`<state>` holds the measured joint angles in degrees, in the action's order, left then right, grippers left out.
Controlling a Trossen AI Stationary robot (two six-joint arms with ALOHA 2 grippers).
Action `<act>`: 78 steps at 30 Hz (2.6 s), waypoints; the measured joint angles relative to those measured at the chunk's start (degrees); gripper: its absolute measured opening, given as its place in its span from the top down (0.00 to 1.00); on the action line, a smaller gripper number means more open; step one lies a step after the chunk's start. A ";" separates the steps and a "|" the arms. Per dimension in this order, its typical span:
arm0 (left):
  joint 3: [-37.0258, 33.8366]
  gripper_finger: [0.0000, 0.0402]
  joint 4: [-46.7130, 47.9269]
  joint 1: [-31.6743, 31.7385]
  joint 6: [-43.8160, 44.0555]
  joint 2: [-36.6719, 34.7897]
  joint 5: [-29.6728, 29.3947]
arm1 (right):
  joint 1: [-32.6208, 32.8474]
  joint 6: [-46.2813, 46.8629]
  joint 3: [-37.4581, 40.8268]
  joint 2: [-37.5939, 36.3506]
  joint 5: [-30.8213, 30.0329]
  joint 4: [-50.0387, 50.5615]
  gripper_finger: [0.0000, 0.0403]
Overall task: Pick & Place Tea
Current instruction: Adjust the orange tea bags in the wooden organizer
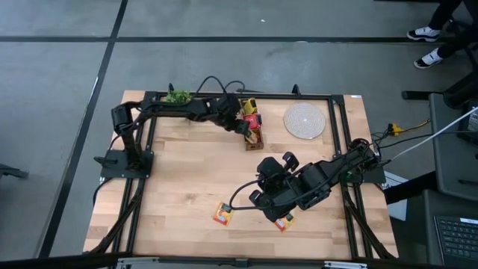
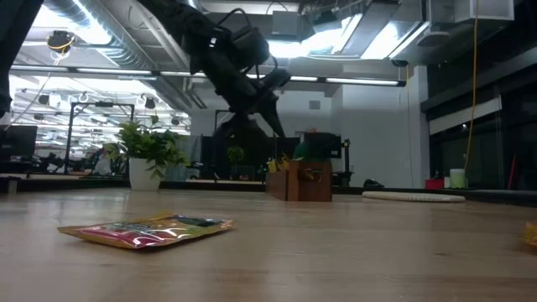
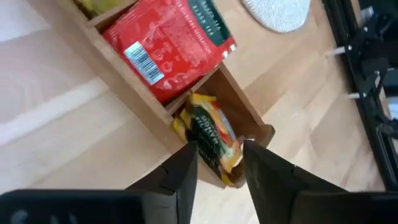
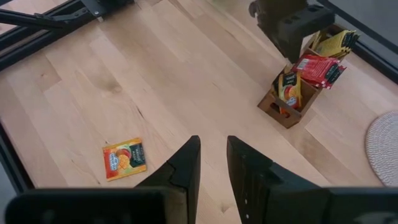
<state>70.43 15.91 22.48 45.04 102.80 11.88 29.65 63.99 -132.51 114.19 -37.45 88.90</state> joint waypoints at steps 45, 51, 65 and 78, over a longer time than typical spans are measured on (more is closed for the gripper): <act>0.01 0.75 -3.95 -1.62 -3.98 4.19 0.37 | -0.37 0.00 0.00 0.00 -0.42 1.11 0.80; 0.04 0.75 -5.22 -1.86 -3.86 4.17 0.39 | -0.39 0.00 0.00 0.00 -0.40 1.11 0.80; 0.11 0.79 -6.03 -2.86 -1.64 7.81 3.76 | -0.39 0.00 0.00 0.00 -0.17 1.12 0.80; 3.75 0.99 -5.24 -3.17 -3.65 7.65 3.45 | -0.39 -0.18 0.00 0.00 -0.22 1.11 0.80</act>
<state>74.19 10.68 19.31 41.39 110.45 15.33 29.26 63.81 -132.51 114.19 -37.67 90.02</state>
